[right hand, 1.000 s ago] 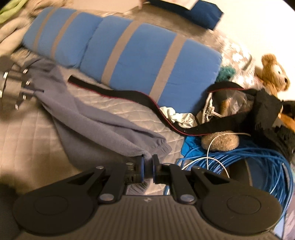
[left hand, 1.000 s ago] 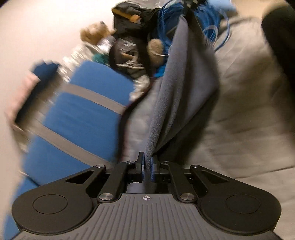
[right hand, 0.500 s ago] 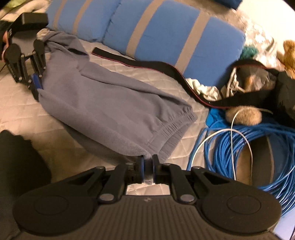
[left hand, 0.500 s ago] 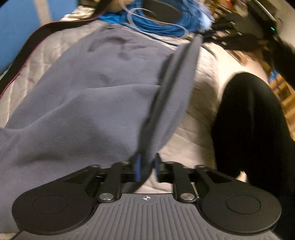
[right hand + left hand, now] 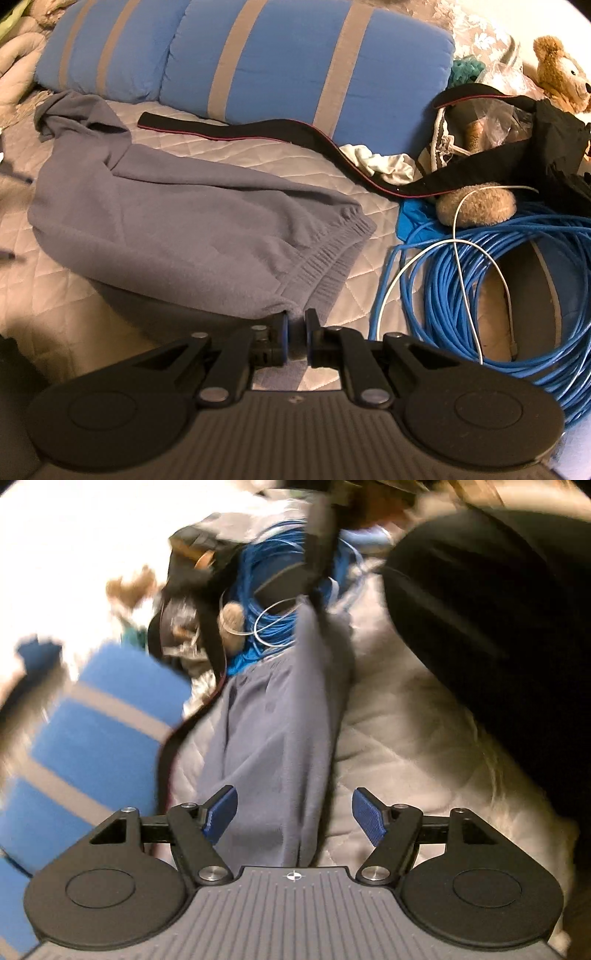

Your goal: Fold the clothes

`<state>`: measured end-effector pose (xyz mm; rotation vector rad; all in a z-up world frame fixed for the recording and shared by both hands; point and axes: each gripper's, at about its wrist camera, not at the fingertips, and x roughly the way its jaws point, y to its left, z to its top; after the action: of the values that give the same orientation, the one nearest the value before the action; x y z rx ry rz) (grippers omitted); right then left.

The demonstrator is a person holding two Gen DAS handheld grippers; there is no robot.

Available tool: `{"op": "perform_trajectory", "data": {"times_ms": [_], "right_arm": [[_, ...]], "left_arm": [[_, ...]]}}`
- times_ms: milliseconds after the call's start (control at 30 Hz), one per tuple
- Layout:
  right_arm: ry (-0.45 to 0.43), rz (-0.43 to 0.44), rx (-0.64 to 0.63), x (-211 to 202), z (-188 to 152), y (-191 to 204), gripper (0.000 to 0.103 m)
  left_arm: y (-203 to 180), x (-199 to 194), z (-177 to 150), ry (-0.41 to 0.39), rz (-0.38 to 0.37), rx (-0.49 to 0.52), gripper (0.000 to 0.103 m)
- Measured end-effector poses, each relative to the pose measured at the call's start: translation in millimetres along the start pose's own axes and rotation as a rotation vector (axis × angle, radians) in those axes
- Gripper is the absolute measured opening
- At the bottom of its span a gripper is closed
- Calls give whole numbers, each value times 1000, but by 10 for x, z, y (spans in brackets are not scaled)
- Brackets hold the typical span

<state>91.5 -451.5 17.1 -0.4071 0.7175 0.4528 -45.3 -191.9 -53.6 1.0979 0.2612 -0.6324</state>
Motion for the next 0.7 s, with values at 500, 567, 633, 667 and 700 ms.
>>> {"op": "perform_trajectory", "data": {"times_ms": [500,567,633,667,700], "right_arm": [[-26,-4,13,-80,-18,-20,10],[-31,-5,15,-90,-22,-24,10],[-35,-6,17,-99,-26,-28,10],[-36,-5,20,-102,-27,-31,10],[-36,-5,23,-102,-28,-35,10]], "left_arm": [[-333,263,60,88,88,145,15],[-382,253,74,79,73,157,16],[-429,252,88,72,62,166,17],[-452,256,92,72,66,173,17],[-467,270,96,77,73,176,17]]}}
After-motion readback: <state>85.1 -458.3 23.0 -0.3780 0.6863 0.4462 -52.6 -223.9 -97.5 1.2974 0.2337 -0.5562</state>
